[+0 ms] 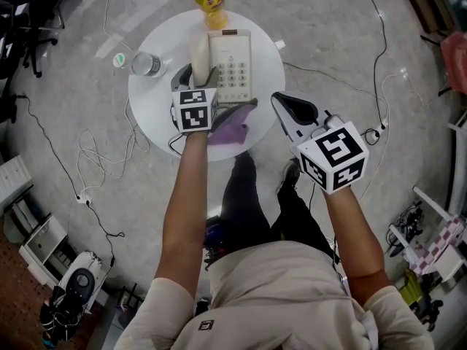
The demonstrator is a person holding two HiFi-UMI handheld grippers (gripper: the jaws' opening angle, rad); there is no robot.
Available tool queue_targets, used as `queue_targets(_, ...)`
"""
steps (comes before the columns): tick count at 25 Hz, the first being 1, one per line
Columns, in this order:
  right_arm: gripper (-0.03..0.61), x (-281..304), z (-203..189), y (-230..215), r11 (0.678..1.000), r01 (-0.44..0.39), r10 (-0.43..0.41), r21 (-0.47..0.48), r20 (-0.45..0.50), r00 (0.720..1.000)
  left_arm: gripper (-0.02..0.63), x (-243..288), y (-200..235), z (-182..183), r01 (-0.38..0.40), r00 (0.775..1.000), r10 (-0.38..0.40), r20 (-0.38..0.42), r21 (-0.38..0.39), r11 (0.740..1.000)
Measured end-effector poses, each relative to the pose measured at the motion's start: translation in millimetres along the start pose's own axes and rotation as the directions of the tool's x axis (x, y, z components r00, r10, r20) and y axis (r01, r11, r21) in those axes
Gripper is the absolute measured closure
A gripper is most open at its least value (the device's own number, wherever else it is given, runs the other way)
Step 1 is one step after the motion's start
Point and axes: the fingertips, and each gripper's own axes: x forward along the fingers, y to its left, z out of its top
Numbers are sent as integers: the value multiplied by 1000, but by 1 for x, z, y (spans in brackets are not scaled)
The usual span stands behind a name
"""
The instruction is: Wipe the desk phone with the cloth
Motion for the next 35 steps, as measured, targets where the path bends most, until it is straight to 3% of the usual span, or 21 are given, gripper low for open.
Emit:
queue_targets(11, 584, 31, -26, 23, 995, -75, 68, -62, -97, 993, 393, -16, 3, 6, 96, 995, -89, 51, -142, 985)
queue_targets(17, 583, 64, -51, 45, 974, -167, 136, -152, -192, 972, 394, -34, 10, 8, 171, 983, -147, 114, -246, 954)
queue_targets(24, 473, 92, -100, 82, 904, -336, 225, -264, -374, 900, 396, -68, 27, 15, 284, 949, -197, 248, -391, 876)
queue_targets(31, 387, 113, -165, 104, 798, -446, 175, -406, -551, 816, 396, -104, 30, 26, 460, 870, -267, 414, -487, 742)
queue_targets(35, 382, 126, -197, 107, 743, -478, 118, -469, -612, 782, 396, -124, 29, 31, 545, 825, -309, 473, -522, 657)
